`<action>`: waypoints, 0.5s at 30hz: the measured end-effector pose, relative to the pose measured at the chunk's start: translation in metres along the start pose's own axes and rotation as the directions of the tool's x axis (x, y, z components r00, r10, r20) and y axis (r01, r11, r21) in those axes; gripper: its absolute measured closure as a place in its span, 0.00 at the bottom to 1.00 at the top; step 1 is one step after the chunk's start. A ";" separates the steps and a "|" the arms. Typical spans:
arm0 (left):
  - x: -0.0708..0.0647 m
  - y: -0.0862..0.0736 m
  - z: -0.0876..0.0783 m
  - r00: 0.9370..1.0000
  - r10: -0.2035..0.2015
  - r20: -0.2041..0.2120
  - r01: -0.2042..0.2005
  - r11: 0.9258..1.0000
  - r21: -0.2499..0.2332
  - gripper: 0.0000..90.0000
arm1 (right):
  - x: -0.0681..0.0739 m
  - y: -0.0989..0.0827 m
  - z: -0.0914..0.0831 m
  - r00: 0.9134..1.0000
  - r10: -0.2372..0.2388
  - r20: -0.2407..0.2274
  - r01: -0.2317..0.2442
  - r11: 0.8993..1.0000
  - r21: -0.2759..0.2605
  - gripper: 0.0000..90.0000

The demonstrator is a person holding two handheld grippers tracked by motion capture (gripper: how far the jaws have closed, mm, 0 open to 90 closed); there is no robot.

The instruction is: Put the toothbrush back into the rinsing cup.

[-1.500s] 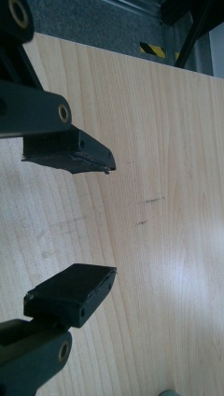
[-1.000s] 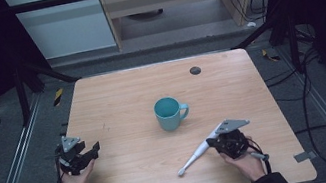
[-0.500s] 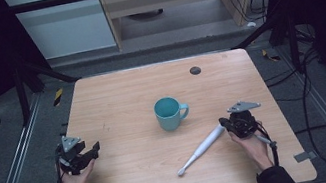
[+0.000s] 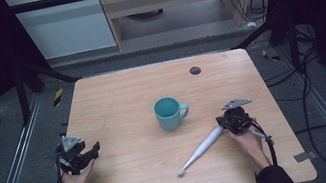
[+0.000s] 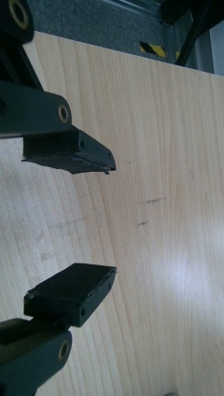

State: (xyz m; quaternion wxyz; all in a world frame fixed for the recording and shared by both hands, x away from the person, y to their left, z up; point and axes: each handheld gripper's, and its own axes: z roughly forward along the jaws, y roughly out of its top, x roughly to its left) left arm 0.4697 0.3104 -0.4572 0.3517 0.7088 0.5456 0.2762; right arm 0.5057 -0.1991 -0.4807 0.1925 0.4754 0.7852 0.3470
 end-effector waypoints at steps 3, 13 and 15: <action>0.000 0.000 0.000 1.000 -0.001 0.001 0.001 1.000 0.001 0.47 | 0.000 -0.002 0.000 1.000 -0.011 0.008 0.011 1.000 0.018 1.00; 0.000 0.000 -0.001 1.000 -0.001 0.002 0.001 1.000 -0.001 0.47 | 0.001 -0.010 -0.011 1.000 -0.020 0.007 0.019 0.999 0.029 1.00; 0.000 0.000 -0.001 1.000 -0.002 0.002 0.002 1.000 -0.001 0.47 | 0.003 -0.012 -0.013 0.999 -0.034 0.007 0.034 0.999 0.038 1.00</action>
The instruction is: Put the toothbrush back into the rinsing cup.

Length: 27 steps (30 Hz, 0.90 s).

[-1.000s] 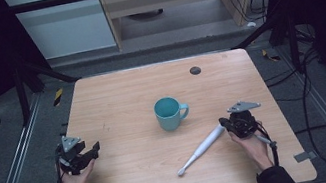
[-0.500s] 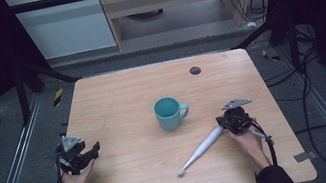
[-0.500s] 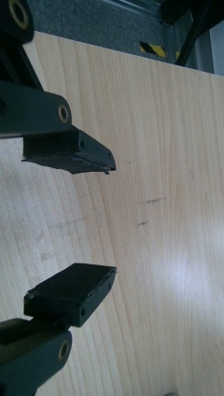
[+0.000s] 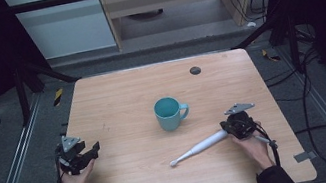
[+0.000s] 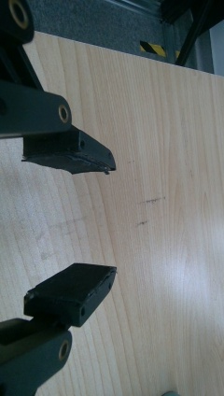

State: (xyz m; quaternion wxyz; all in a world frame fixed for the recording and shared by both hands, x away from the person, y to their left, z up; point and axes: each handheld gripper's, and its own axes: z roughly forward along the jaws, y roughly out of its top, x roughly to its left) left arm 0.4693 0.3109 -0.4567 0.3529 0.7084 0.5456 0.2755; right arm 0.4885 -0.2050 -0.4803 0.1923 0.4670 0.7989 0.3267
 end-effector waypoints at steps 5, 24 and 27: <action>0.000 0.000 0.000 1.000 -0.001 0.002 0.001 1.000 0.002 0.47 | 0.003 -0.002 -0.004 1.000 -0.022 0.001 0.022 1.000 0.008 1.00; 0.000 0.000 -0.001 1.000 -0.002 0.002 0.002 1.000 0.000 0.47 | 0.011 -0.013 -0.017 0.999 -0.042 0.005 0.041 0.998 0.050 1.00; 0.000 0.000 -0.001 1.000 -0.003 0.002 0.003 1.000 -0.002 0.47 | 0.012 -0.015 -0.019 0.999 -0.046 0.007 0.046 0.997 0.057 1.00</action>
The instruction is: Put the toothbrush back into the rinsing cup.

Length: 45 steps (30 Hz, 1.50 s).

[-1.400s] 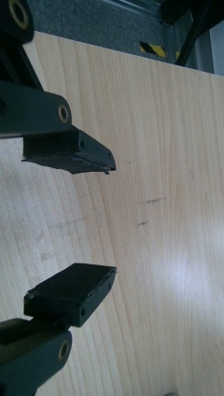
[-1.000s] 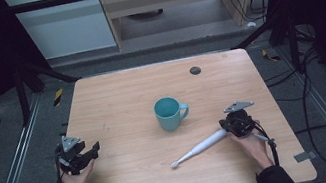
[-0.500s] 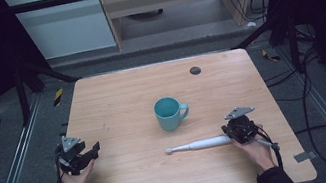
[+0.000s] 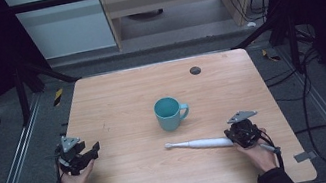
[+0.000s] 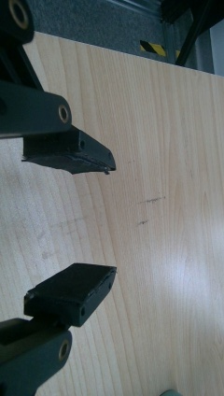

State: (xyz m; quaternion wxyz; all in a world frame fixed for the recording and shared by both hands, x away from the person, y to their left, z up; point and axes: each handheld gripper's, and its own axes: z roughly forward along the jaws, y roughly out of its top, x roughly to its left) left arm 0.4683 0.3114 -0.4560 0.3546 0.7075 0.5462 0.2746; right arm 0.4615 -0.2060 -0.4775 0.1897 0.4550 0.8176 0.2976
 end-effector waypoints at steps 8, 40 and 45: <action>0.000 0.000 0.000 1.000 0.001 -0.001 -0.001 1.000 0.001 0.47 | 0.005 -0.007 -0.006 1.000 -0.011 -0.012 0.011 1.000 0.008 1.00; 0.001 0.001 0.002 1.000 0.006 0.003 -0.006 1.000 0.007 0.46 | -0.002 0.023 -0.040 0.997 -0.070 -0.039 0.068 0.996 -0.062 0.68; 0.001 0.001 0.003 1.000 0.007 0.003 -0.007 1.000 0.011 0.46 | -0.002 0.030 -0.042 0.994 -0.095 -0.063 0.092 0.995 -0.043 0.60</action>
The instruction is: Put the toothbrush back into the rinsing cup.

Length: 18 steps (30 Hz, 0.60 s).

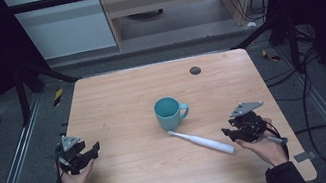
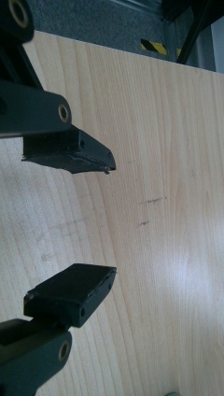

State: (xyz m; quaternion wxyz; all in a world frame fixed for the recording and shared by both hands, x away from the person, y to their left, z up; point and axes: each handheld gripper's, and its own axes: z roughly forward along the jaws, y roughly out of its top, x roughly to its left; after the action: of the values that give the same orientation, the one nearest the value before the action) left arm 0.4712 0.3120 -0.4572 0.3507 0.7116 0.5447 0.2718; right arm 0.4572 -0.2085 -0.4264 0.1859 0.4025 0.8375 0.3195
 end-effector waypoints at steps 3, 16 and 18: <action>0.000 0.000 0.000 1.000 0.001 0.001 -0.001 1.000 0.002 0.46 | 0.001 0.004 0.000 1.000 -0.016 -0.011 0.017 1.000 0.020 0.57; 0.001 0.000 0.003 1.000 0.004 0.009 -0.005 1.000 0.018 0.45 | 0.011 0.022 0.017 0.991 -0.086 -0.101 0.101 0.984 0.150 0.55; 0.000 0.000 0.004 1.000 0.005 0.008 -0.005 1.000 0.025 0.45 | 0.014 0.027 0.018 0.989 -0.102 -0.108 0.120 0.977 0.174 0.55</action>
State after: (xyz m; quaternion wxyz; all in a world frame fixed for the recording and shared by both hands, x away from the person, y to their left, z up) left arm 0.4750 0.3115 -0.4597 0.3433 0.7185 0.5448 0.2630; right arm 0.4741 -0.1776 -0.4220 0.1246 0.3541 0.8922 0.2510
